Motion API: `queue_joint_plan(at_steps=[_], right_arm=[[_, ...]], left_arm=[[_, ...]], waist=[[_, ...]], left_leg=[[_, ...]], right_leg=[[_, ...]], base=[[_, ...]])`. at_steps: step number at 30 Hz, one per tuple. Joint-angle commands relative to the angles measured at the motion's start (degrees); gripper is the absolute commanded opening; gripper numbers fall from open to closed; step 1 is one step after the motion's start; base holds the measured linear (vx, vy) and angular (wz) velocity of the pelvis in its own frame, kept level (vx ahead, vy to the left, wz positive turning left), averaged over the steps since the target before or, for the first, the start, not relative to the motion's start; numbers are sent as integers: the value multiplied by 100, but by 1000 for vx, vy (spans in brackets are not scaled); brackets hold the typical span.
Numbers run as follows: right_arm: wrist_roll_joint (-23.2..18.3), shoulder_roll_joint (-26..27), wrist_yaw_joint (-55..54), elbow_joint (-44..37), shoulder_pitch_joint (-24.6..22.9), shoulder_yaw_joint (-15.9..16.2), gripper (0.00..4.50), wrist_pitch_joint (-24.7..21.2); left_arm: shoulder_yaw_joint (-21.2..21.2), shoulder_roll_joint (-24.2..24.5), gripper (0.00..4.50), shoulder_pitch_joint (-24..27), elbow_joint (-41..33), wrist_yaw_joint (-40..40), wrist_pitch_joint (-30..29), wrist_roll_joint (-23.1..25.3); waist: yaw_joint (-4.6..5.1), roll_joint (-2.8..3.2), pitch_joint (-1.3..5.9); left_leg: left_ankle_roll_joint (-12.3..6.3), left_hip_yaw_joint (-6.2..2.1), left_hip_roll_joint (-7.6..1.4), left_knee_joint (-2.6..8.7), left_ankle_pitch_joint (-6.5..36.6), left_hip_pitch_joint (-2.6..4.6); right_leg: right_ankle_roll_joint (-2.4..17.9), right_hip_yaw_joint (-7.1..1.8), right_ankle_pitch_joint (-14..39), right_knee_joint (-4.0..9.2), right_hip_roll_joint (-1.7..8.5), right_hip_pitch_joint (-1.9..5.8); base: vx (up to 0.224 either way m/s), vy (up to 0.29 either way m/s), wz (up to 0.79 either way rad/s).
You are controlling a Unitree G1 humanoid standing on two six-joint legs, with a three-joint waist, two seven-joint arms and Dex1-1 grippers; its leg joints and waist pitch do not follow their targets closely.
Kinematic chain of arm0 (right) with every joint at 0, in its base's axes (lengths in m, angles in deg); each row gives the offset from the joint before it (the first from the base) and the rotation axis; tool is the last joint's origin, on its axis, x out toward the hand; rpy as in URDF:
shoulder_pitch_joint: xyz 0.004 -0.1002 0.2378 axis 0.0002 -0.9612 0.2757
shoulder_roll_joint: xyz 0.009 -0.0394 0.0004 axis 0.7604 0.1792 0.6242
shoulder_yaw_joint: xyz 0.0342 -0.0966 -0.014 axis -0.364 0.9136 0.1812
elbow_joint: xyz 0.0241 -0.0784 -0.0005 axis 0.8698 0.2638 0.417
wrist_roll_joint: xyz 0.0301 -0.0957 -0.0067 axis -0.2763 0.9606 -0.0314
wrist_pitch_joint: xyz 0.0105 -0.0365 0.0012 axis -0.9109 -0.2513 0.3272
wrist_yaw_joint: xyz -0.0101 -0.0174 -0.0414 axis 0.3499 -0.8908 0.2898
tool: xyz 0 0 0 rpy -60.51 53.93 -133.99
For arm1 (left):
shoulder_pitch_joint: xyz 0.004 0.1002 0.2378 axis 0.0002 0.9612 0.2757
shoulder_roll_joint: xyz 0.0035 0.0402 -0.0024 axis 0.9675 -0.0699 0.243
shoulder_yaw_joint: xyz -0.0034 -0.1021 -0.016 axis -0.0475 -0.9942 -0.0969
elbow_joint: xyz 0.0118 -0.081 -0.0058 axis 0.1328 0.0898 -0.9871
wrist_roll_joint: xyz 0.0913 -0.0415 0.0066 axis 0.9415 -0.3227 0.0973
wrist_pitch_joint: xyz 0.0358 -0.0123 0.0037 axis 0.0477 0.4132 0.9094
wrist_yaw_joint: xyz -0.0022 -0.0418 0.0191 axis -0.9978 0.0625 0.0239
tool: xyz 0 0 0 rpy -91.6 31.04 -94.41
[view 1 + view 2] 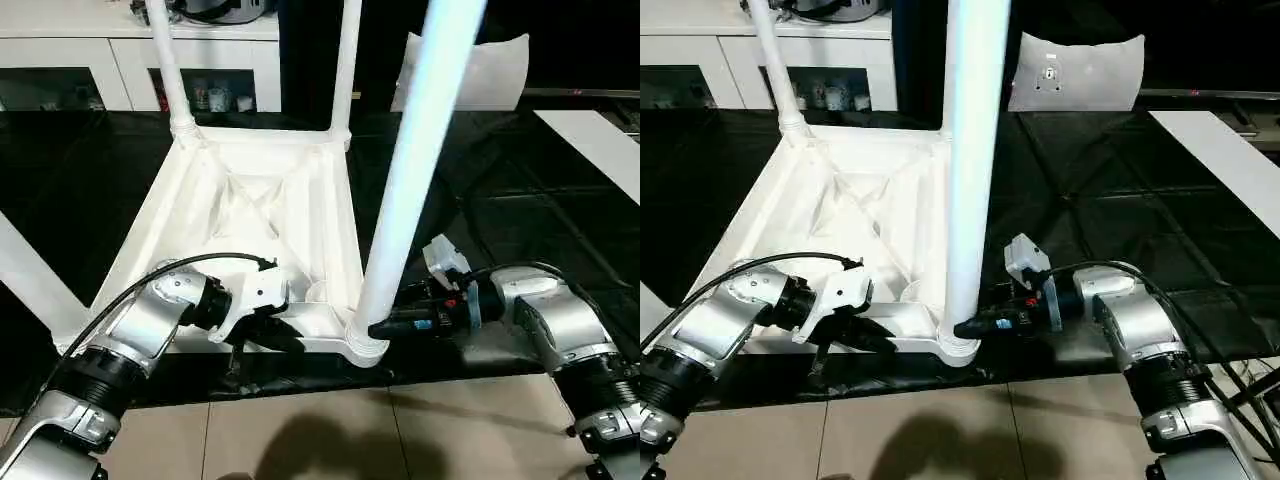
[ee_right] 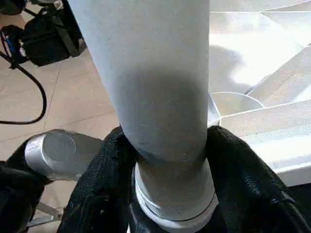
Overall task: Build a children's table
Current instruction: Rotate leg to tighten
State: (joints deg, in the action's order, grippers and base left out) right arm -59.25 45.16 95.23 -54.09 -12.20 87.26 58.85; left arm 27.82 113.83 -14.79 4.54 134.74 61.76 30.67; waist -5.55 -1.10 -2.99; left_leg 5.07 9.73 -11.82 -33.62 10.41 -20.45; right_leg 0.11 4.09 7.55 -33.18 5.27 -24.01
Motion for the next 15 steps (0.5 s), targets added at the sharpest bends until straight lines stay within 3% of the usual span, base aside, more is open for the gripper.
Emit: queue_joint_plan(at_steps=[1, 2, 4, 5, 6, 8, 9, 10, 11, 12, 13, 15], right_arm=[[-207, 256, -355, -337, -151, 17, 193, -460], [-125, 391, -689, -433, -231, 28, 193, -526], [75, 628, -1231, -567, -366, 83, 193, -546], [107, 720, -1403, -578, -382, 67, 193, -558], [125, 773, -1502, -585, -391, 58, 193, -565], [267, 1463, -2785, -517, -283, -169, 193, -962], [267, 1463, -2785, -517, -283, -169, 193, -962], [491, 1858, -3669, -359, -140, -298, 192, -1076], [536, 1964, -3908, -319, -100, -347, 191, -1106], [613, 2173, -4370, -236, -22, -450, 191, -1149], [718, 2320, -4748, -182, 34, -502, 191, -1135], [849, 2456, -5129, -120, 99, -528, 191, -1100]], left_arm=[[-126, -249, 0, -119, -199, -290, -309, -200], [-239, -380, 0, -170, -164, -551, -490, -224], [-405, -624, 0, -260, -134, -981, -813, -260], [-432, -685, 0, -283, -120, -1085, -864, -253], [-447, -721, 0, -296, -112, -1145, -894, -249], [-574, -1145, 0, -454, -39, -1857, -1222, -148], [-574, -1145, 0, -454, -39, -1857, -1222, -148], [-693, -1457, 0, -567, 6, -2412, -1412, -76], [-733, -1542, 0, -595, 15, -2570, -1468, -57], [-809, -1703, 0, -647, 29, -2856, -1563, -29], [-874, -1834, 0, -685, 34, -3095, -1609, -5], [-930, -1971, 0, -736, 53, -3354, -1636, 33]], waist=[[16, -8, 358], [22, 18, 350], [70, -24, 327], [85, 1, 322], [118, -16, 308], [231, -22, 308], [231, -22, 308], [302, 30, 321], [354, 21, 301], [411, 3, 310], [434, 38, 330], [485, 28, 347]], left_leg=[[-201, 40, -110, 417, 1413, 27], [-174, 29, -113, 428, 1469, 32], [-62, 14, -77, 437, 1731, 40], [-38, 3, -68, 440, 1784, 39], [-23, -3, -53, 439, 1874, 42], [45, -37, -9, 441, 1921, -3], [45, -37, -9, 441, 1921, -3], [77, -63, 17, 412, 2003, 21], [95, -52, 11, 409, 2016, 9], [112, -72, 34, 388, 2059, 12], [92, -76, 44, 385, 2030, 8], [13, -67, 23, 394, 2042, 16]], right_leg=[[1123, -196, 2126, 326, 221, 297], [1105, -194, 2186, 334, 220, 296], [918, -171, 2691, 395, 226, 286], [845, -163, 2853, 410, 229, 290], [694, -148, 3160, 465, 227, 272], [445, -96, 3547, 514, 213, 289], [445, -96, 3547, 514, 213, 289], [301, -55, 3817, 574, 228, 274], [313, -63, 3789, 573, 210, 247], [262, -14, 3909, 603, 206, 246], [266, -17, 3841, 602, 216, 253], [375, -29, 3533, 594, 197, 234]], base=[[0, 0, 0], [0, 0, 0], [0, 0, 0], [0, 0, 0], [0, 0, 0], [0, 0, 0], [0, 0, 0], [0, 0, 0], [0, 0, 0], [0, 0, 0], [0, 0, 0], [0, 0, 0]])
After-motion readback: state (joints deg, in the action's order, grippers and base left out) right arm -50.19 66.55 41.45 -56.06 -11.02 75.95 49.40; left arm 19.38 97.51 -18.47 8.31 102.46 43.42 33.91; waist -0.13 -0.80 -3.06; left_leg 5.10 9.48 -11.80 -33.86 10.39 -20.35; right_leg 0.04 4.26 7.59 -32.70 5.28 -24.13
